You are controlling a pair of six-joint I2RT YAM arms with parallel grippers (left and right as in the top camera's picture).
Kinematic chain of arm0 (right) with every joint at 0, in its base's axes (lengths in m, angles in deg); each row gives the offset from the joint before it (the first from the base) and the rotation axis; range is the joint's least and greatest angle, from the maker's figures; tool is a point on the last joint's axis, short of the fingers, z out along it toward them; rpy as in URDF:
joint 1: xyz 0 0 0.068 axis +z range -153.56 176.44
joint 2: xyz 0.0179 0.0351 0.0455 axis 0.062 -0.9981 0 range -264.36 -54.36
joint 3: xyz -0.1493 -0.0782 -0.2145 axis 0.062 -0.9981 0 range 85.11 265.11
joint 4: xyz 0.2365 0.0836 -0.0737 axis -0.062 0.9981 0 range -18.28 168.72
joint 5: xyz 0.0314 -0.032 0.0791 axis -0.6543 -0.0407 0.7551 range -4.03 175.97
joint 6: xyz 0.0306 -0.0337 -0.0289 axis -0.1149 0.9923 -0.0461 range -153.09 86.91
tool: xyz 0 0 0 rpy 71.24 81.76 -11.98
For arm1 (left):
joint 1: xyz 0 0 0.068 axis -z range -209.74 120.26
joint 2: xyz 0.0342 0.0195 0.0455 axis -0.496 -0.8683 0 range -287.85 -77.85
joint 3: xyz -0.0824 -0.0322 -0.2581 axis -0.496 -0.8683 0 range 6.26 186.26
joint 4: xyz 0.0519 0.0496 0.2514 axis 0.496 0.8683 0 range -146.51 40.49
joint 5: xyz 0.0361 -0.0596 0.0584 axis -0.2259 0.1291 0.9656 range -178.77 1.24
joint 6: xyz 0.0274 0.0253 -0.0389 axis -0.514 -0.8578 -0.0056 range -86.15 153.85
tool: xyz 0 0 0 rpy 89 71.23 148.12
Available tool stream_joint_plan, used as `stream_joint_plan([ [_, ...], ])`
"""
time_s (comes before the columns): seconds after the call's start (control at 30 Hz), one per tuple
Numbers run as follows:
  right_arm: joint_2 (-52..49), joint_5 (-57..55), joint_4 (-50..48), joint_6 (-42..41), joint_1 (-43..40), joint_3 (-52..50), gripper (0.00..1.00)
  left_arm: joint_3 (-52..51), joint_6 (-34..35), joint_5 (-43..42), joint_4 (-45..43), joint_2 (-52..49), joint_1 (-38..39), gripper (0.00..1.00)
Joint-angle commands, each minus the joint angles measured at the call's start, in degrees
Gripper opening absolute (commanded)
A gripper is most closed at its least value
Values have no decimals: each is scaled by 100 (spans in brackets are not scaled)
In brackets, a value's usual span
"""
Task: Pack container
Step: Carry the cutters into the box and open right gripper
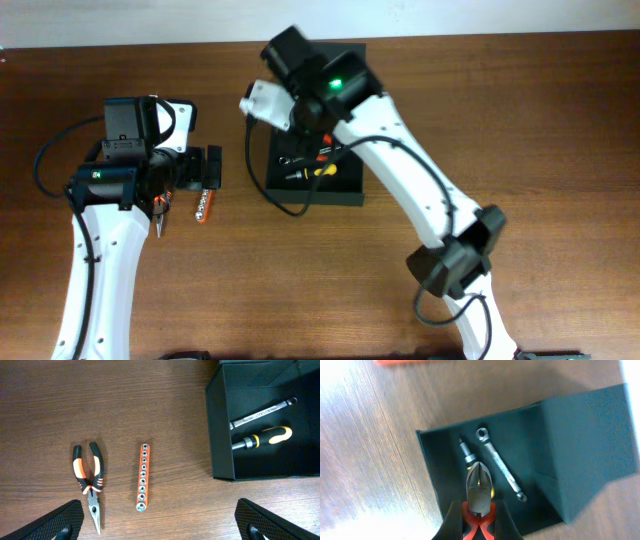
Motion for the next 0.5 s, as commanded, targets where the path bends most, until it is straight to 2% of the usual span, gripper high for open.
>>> stream_joint_plan([
  [0.0,-352,74,-129,584,2,-470,4,68,-98,-24,4,-39,-24,99],
  [0.1,-442,17,-240,1274,-55,-870,4,68,-101,-24,24,-39,-24,99],
  [0.2,-455,11,-573,1738,-129,-1259,9,68,-101,-24,114,-39,-24,99],
  [0.47,-466,118,-1517,1982,-308,-1714,9,68,-101,-24,262,-39,-24,99],
])
